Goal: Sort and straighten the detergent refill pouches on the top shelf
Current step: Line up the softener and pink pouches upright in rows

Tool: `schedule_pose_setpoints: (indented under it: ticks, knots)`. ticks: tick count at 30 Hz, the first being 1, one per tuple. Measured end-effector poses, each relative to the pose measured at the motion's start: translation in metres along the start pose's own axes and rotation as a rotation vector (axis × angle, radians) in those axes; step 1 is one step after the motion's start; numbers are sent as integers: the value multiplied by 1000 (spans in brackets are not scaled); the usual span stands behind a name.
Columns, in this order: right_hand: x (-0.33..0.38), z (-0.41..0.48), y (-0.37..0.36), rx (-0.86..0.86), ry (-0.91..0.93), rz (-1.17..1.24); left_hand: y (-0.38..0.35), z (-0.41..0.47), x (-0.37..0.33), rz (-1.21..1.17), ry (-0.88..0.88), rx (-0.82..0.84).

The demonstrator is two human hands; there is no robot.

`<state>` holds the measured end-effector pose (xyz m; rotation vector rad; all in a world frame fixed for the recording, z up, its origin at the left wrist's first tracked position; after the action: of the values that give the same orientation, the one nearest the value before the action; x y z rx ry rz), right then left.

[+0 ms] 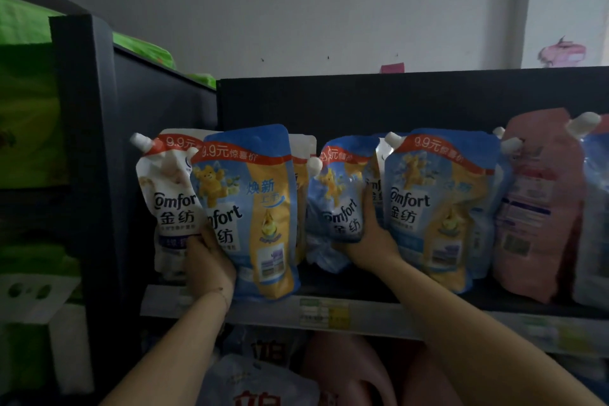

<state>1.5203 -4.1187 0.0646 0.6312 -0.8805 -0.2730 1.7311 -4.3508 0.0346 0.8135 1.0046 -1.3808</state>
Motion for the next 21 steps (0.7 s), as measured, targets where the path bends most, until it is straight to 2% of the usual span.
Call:
schedule_pose_setpoints:
  ticks: [4, 10, 18, 21]
  knots:
    - [-17, -3, 19, -181, -61, -98, 1, -2, -1, -8, 6, 4]
    - [-26, 10, 20, -198, -141, -89, 2, -2, -4, -8, 2, 7]
    - [-41, 25, 10, -169, -361, 156, 2, -5, -6, -9, 15, 22]
    - [-37, 26, 4, -212, -375, 264, 2, -6, -8, 7, 9, 19]
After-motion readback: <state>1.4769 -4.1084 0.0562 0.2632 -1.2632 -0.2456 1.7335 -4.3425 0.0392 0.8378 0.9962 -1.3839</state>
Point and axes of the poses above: each hand's wrist, its own z-axis towards the middle knuckle, its own y-axis out of the back of the hand, x = y × z, the point moved 10 cm from there along z, towards the middle knuckle, and after that the axes turned 8 degrees about -x, right-handed, at the moved point
